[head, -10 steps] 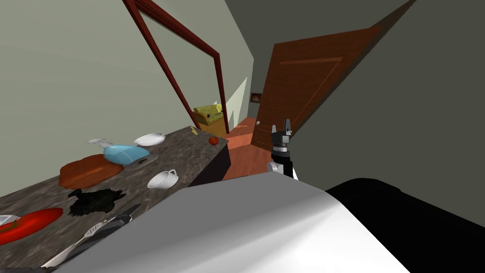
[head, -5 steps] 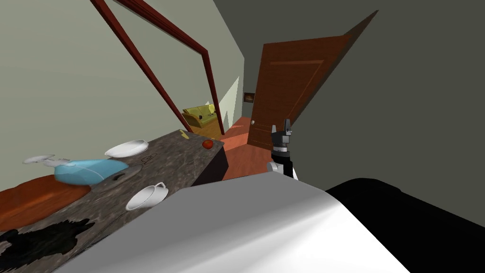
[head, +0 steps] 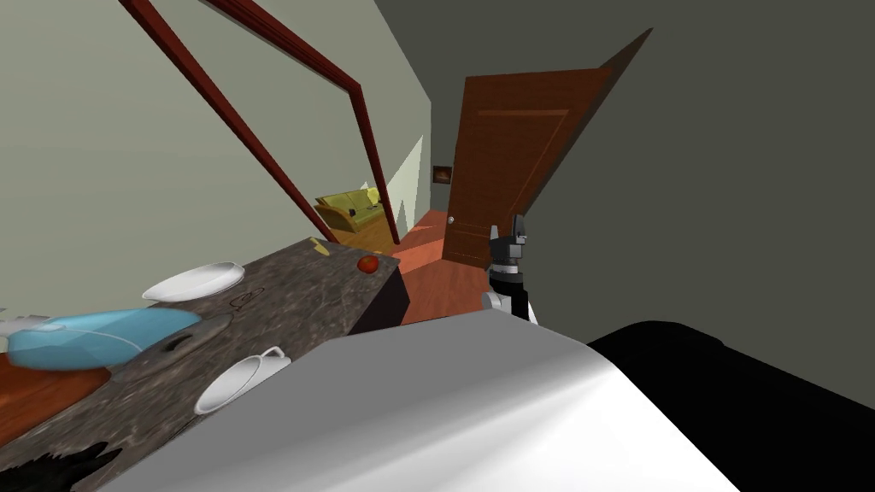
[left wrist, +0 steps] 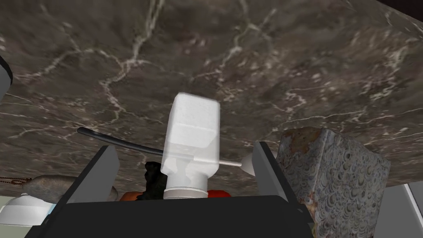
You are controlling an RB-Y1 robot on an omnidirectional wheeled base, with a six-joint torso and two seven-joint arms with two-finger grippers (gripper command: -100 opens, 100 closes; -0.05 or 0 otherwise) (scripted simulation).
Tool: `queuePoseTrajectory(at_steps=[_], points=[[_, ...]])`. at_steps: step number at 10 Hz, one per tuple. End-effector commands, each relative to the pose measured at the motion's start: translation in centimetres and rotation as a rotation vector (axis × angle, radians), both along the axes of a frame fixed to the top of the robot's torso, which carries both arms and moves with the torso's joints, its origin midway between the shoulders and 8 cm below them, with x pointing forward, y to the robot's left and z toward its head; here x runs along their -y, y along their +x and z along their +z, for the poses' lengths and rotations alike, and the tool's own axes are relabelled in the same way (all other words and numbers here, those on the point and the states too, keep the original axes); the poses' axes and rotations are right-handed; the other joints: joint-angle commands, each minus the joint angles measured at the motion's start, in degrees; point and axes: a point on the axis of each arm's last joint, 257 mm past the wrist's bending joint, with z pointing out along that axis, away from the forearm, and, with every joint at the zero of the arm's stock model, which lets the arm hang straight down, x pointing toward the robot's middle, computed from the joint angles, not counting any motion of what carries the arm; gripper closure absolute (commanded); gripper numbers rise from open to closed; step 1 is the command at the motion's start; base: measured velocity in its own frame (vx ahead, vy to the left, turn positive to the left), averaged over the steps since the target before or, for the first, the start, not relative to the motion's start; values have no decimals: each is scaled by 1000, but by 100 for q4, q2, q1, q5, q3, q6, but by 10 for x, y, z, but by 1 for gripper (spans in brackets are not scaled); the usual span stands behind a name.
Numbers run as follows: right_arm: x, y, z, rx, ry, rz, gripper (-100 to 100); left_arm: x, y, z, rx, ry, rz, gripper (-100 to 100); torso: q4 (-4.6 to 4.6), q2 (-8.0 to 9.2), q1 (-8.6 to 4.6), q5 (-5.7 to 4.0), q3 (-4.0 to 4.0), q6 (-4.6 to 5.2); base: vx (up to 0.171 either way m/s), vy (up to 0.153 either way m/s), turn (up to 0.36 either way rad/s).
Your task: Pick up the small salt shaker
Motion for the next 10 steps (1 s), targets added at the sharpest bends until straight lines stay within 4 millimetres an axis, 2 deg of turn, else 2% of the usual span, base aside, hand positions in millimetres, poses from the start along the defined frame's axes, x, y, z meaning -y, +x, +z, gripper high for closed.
queuePoseTrajectory(at_steps=[1,2,3,6,7,8,10], points=[[0,0,0,0,0,0,0,0,0,0,0,0,0,-100,0,0,0,0,0,0,9,6,-16],[0,0,0,0,0,0,0,0,-1,0,-4,1,1,0,1,4,-2,0,2,-2,0,0,0],[0,0,0,0,0,0,0,-3,-4,-6,-2,1,7,-100,2,7,-4,0,4,-2,4,5,-40],[0,0,0,0,0,0,0,-8,-11,-20,-2,-1,18,-100,2,8,2,1,5,-1,7,13,-46],[0,0,0,0,0,0,0,-7,-9,-16,-2,0,17,-100,4,7,13,14,5,0,0,0,0],[0,0,0,0,0,0,0,-7,-9,-17,-2,0,16,100,4,8,21,18,6,0,0,0,0],[0,0,0,0,0,0,0,-7,-10,-17,-4,1,15,100,6,8,24,20,7,-1,0,0,0]])
